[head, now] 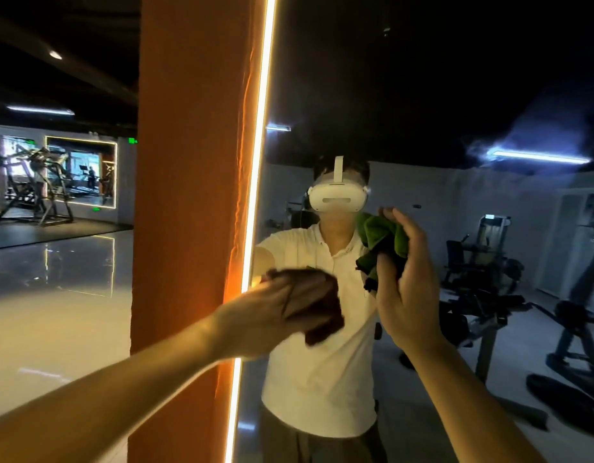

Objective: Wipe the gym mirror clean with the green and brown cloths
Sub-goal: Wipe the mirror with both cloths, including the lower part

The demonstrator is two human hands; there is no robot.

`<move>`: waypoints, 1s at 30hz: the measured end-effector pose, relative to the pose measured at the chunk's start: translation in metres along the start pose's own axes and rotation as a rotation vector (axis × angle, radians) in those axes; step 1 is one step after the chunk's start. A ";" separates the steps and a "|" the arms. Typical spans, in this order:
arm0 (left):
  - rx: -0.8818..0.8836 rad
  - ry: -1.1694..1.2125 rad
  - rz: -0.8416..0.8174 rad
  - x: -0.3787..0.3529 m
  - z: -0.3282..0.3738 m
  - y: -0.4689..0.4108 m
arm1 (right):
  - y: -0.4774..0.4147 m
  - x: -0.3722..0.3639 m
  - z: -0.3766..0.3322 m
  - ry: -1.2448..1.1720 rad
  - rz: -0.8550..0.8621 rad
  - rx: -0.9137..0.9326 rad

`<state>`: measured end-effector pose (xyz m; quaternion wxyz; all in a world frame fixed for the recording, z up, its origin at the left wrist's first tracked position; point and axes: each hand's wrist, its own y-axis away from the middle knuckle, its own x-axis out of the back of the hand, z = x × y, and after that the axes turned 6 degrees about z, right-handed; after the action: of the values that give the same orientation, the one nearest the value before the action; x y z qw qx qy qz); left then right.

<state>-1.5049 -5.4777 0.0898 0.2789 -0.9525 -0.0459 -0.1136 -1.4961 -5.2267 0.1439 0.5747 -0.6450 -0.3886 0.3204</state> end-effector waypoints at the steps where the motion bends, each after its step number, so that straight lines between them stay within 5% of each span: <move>1: 0.089 0.019 0.056 0.002 -0.017 -0.017 | 0.000 0.003 0.000 -0.003 -0.015 -0.011; 6: 0.734 0.259 0.466 0.033 -0.085 -0.102 | 0.009 0.006 -0.001 0.000 0.054 -0.017; 10: 0.616 0.355 0.444 0.013 -0.021 -0.083 | 0.023 0.009 0.009 0.006 0.074 -0.037; 15: 0.271 0.385 0.129 -0.014 0.096 0.019 | 0.041 0.003 0.012 0.079 0.074 0.062; 20: -0.019 0.143 0.040 -0.013 0.081 0.032 | 0.056 0.002 0.015 0.153 -0.014 0.125; 22: 0.115 0.024 0.153 -0.005 0.033 -0.003 | 0.060 0.000 0.017 0.139 -0.012 0.107; 26: 0.692 0.227 0.410 0.016 -0.038 -0.055 | 0.062 -0.008 0.005 0.051 0.085 0.003; 30: 0.666 0.312 0.364 0.000 0.013 -0.027 | 0.069 -0.005 -0.008 -0.018 0.137 -0.107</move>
<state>-1.5067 -5.4482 0.0937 0.5913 -0.7739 0.1318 -0.1843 -1.4828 -5.2371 0.0768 0.5126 -0.6970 -0.3652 0.3437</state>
